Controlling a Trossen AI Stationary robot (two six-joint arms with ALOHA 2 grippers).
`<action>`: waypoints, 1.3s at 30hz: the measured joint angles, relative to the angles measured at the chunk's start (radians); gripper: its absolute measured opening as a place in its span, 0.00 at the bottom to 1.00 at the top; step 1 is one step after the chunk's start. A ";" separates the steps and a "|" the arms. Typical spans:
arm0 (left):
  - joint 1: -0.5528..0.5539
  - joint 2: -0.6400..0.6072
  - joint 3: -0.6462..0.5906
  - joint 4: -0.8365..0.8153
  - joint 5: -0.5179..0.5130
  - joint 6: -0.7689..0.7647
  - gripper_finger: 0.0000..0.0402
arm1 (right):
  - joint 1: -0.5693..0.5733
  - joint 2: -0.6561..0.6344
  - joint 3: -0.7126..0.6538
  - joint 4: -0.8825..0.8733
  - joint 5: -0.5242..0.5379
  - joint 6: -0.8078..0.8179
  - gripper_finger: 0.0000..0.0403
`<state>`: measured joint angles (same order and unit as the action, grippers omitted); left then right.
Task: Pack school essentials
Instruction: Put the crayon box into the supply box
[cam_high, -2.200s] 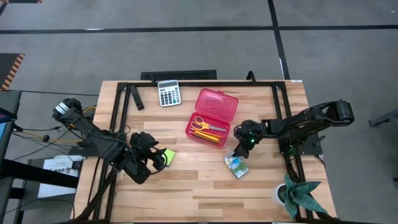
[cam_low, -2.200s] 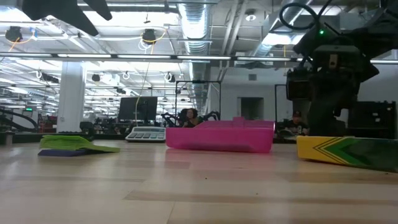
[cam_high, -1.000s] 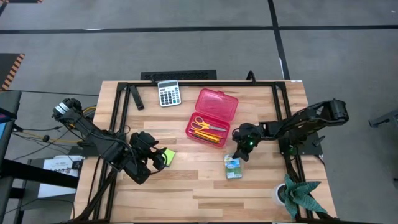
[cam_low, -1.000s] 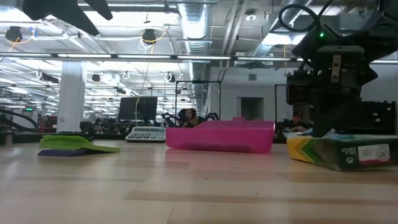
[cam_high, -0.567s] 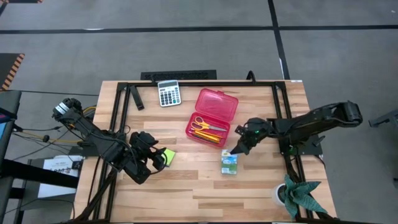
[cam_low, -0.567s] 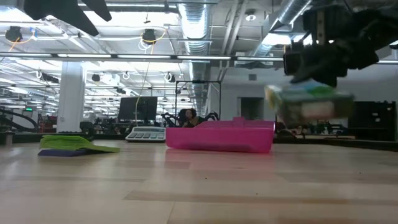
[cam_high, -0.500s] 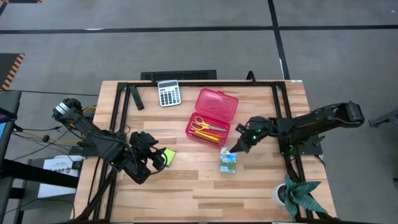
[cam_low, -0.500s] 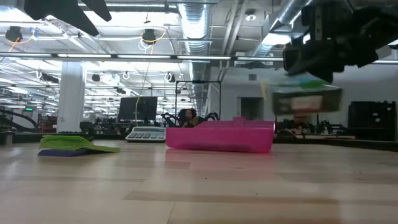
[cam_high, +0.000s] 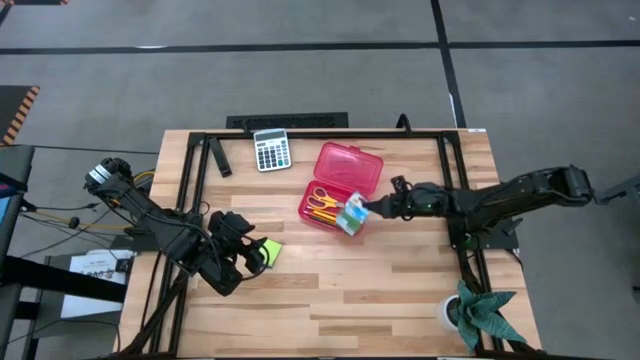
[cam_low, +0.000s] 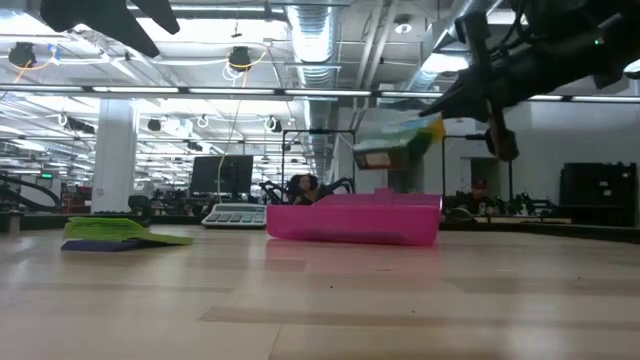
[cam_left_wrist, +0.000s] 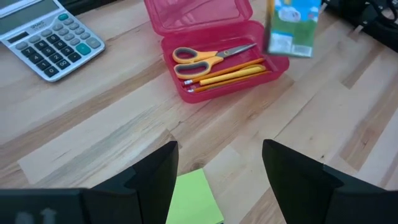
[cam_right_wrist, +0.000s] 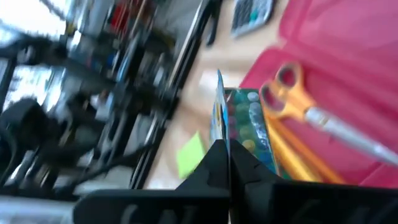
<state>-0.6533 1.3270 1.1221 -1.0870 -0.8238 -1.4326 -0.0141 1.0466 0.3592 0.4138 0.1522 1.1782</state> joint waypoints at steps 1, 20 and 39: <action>0.000 0.000 0.000 0.000 0.000 0.000 0.57 | 0.012 0.000 0.000 0.001 0.052 0.000 0.00; 0.000 0.000 0.000 0.000 -0.003 0.054 0.57 | 0.220 0.184 0.057 -0.001 0.713 0.210 0.00; 0.000 0.000 0.000 -0.001 -0.003 0.094 0.57 | 0.216 0.551 0.391 -0.166 0.872 0.343 0.00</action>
<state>-0.6533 1.3266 1.1221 -1.0882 -0.8264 -1.3384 0.2024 1.5974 0.7497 0.2481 1.0243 1.5208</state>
